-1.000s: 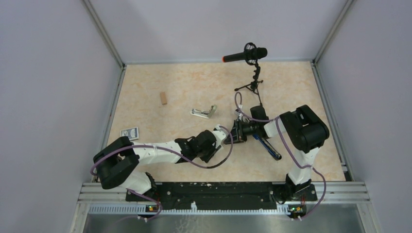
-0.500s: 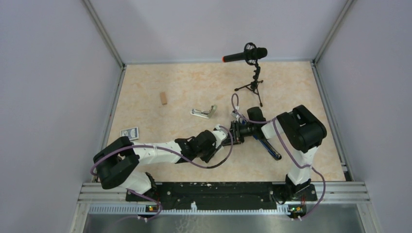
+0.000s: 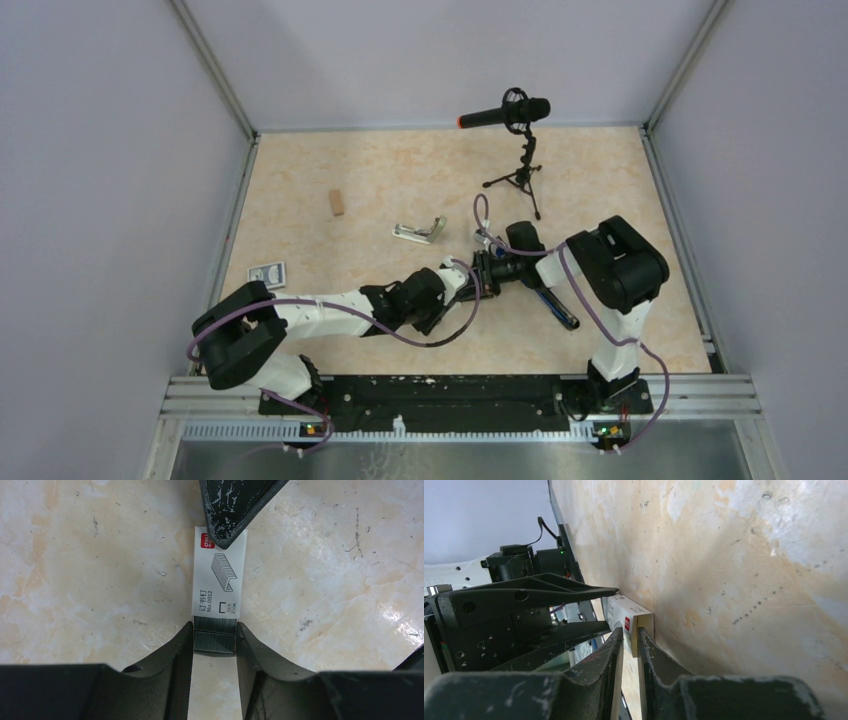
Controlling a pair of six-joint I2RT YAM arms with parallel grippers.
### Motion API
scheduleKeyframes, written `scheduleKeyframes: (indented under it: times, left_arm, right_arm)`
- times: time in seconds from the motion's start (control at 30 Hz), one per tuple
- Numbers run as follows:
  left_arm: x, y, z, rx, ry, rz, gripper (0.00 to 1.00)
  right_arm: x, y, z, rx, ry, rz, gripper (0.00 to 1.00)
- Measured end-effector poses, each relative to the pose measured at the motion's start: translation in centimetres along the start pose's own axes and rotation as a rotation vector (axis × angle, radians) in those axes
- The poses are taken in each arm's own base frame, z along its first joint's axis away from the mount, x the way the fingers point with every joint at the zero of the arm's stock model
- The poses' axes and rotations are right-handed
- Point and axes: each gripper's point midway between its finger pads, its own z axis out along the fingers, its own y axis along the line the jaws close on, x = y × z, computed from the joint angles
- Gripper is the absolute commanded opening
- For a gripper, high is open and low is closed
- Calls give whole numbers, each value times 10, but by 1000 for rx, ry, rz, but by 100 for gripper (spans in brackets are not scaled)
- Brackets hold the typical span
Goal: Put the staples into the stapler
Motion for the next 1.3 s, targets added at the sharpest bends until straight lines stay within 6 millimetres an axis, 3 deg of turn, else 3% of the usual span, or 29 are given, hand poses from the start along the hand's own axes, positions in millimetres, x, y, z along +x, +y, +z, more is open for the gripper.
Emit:
scheduleKeyframes:
  times: [0.17,0.53,1.17,1.3]
  left_arm:
    - [0,-1,0,3,-1,0,39]
    - [-1,-1,0,3,-6,0,37]
    - [0,-1,1,8,-5,0,36]
    - [1,-2,0,11,-4,0,43]
  right_arm:
    - [-2,3,1,-15,-5,-6,0]
    - [-7,5,-3,-40,-16,-6,0]
    - [-16,-13,-35,25,-80,8,0]
    - [-14,-15,-38,47,-78,12,0]
